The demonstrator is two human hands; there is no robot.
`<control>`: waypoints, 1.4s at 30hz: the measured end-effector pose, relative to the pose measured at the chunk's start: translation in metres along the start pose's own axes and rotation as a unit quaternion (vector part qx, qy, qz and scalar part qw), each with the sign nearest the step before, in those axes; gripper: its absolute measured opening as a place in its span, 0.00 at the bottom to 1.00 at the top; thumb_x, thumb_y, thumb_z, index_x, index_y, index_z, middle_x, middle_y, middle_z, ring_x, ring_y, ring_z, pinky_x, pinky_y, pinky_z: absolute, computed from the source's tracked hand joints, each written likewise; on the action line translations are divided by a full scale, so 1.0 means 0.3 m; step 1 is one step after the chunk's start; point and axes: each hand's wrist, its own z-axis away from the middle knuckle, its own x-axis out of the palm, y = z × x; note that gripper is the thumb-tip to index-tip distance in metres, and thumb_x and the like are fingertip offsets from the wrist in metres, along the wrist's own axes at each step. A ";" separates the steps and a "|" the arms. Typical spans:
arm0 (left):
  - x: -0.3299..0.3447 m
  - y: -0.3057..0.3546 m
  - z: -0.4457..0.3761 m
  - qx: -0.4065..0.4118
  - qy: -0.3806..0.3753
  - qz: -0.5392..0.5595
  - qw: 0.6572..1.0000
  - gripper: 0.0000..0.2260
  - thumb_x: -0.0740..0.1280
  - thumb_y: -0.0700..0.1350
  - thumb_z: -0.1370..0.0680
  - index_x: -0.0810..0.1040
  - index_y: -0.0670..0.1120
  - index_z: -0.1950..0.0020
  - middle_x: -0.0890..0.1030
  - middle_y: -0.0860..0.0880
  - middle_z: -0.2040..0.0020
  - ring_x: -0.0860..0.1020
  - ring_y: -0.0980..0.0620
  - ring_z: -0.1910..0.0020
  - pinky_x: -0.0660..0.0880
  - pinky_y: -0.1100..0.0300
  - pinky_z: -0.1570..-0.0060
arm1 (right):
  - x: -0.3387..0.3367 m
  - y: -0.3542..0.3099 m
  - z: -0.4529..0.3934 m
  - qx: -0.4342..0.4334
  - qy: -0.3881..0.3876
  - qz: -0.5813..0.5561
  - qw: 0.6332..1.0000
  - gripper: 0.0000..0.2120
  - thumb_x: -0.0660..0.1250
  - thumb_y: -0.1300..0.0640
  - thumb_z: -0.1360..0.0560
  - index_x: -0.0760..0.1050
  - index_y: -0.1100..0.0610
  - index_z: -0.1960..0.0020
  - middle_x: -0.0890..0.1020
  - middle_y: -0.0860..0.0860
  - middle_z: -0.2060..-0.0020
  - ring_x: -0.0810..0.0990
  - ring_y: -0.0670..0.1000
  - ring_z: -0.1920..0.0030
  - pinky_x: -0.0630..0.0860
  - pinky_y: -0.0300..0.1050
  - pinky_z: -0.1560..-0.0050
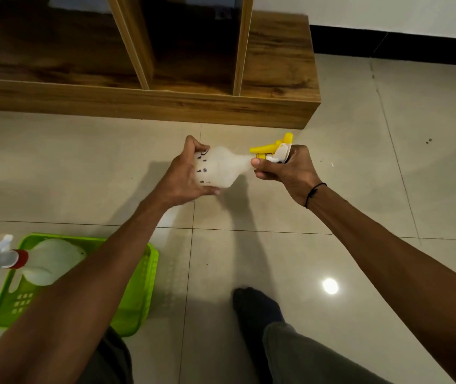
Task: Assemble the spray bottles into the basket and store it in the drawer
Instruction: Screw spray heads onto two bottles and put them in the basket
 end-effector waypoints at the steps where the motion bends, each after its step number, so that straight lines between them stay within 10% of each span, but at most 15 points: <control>1: 0.012 -0.004 0.012 0.004 0.015 -0.018 1.000 0.45 0.89 0.49 0.41 0.61 0.55 0.38 0.77 0.51 0.35 0.81 0.54 0.42 0.84 0.54 0.45 | 0.002 -0.009 0.001 -0.002 -0.007 0.012 1.000 0.08 0.79 0.67 0.27 0.87 0.59 0.49 0.89 0.49 0.57 0.87 0.50 0.59 0.86 0.41 0.57; 6: 0.059 -0.005 0.059 -0.014 0.072 -0.009 0.997 0.45 0.86 0.56 0.43 0.64 0.51 0.36 0.75 0.54 0.34 0.80 0.48 0.40 0.84 0.50 0.46 | 0.034 -0.048 -0.009 -0.033 -0.026 0.113 0.993 0.09 0.81 0.61 0.27 0.88 0.59 0.48 0.87 0.54 0.63 0.84 0.53 0.64 0.86 0.46 0.59; 10: 0.099 -0.003 0.096 -0.085 0.129 -0.012 0.988 0.44 0.88 0.48 0.41 0.69 0.46 0.32 0.77 0.52 0.35 0.78 0.50 0.40 0.74 0.76 0.51 | 0.095 -0.088 -0.059 -0.060 -0.022 0.277 0.959 0.15 0.80 0.52 0.27 0.87 0.63 0.48 0.87 0.57 0.66 0.88 0.53 0.66 0.88 0.57 0.51; 14: 0.126 0.025 0.107 -0.229 0.170 0.072 0.956 0.47 0.86 0.43 0.36 0.67 0.46 0.21 0.77 0.44 0.29 0.79 0.44 0.34 0.79 0.53 0.37 | 0.186 -0.104 -0.082 -0.078 -0.030 0.392 0.916 0.19 0.78 0.46 0.26 0.86 0.61 0.47 0.88 0.56 0.65 0.89 0.53 0.63 0.83 0.57 0.42; 19: 0.125 0.138 0.195 -0.366 0.225 0.331 0.840 0.43 0.73 0.44 0.34 0.65 0.47 0.18 0.78 0.40 0.27 0.78 0.38 0.30 0.77 0.39 0.31 | 0.335 -0.144 -0.008 -0.103 -0.034 0.487 0.867 0.20 0.76 0.42 0.25 0.81 0.60 0.51 0.88 0.58 0.60 0.86 0.64 0.52 0.80 0.57 0.44; 23: 0.098 0.250 0.386 -0.379 0.339 0.460 0.728 0.29 0.61 0.35 0.15 0.61 0.53 0.15 0.80 0.52 0.43 0.81 0.52 0.51 0.83 0.57 0.52 | 0.513 -0.160 0.121 -0.133 -0.097 0.526 0.834 0.19 0.73 0.42 0.23 0.79 0.58 0.53 0.88 0.55 0.61 0.86 0.63 0.53 0.79 0.55 0.46; 26: 0.038 0.299 0.533 -0.363 0.387 0.564 0.633 0.28 0.58 0.32 0.14 0.62 0.52 0.16 0.78 0.41 0.30 0.81 0.45 0.42 0.82 0.55 0.46 | 0.633 -0.200 0.231 -0.150 -0.137 0.544 0.814 0.20 0.73 0.42 0.23 0.74 0.59 0.57 0.85 0.56 0.64 0.82 0.67 0.54 0.71 0.48 0.54; 31: -0.103 0.315 0.723 -0.342 0.414 0.615 0.578 0.17 0.58 0.43 0.11 0.71 0.48 0.22 0.81 0.34 0.31 0.88 0.52 0.51 0.86 0.59 0.52 | 0.816 -0.281 0.379 -0.153 -0.194 0.543 0.802 0.17 0.72 0.46 0.21 0.72 0.56 0.56 0.85 0.60 0.61 0.81 0.68 0.54 0.64 0.47 0.55; 36: -0.233 0.304 0.821 -0.403 0.445 0.602 0.527 0.21 0.58 0.54 0.12 0.74 0.41 0.25 0.89 0.42 0.55 0.89 0.52 0.60 0.85 0.63 0.59 | 0.970 -0.305 0.425 -0.128 -0.271 0.562 0.771 0.17 0.69 0.48 0.18 0.77 0.64 0.47 0.86 0.61 0.53 0.81 0.69 0.47 0.73 0.54 0.49; 42: -0.222 0.277 0.853 -0.438 0.464 0.613 0.467 0.25 0.55 0.59 0.12 0.72 0.43 0.22 0.84 0.43 0.48 0.85 0.51 0.51 0.84 0.63 0.56 | 1.083 -0.194 0.424 -0.091 -0.319 0.606 0.723 0.17 0.67 0.49 0.17 0.76 0.63 0.40 0.84 0.62 0.45 0.78 0.67 0.40 0.71 0.54 0.41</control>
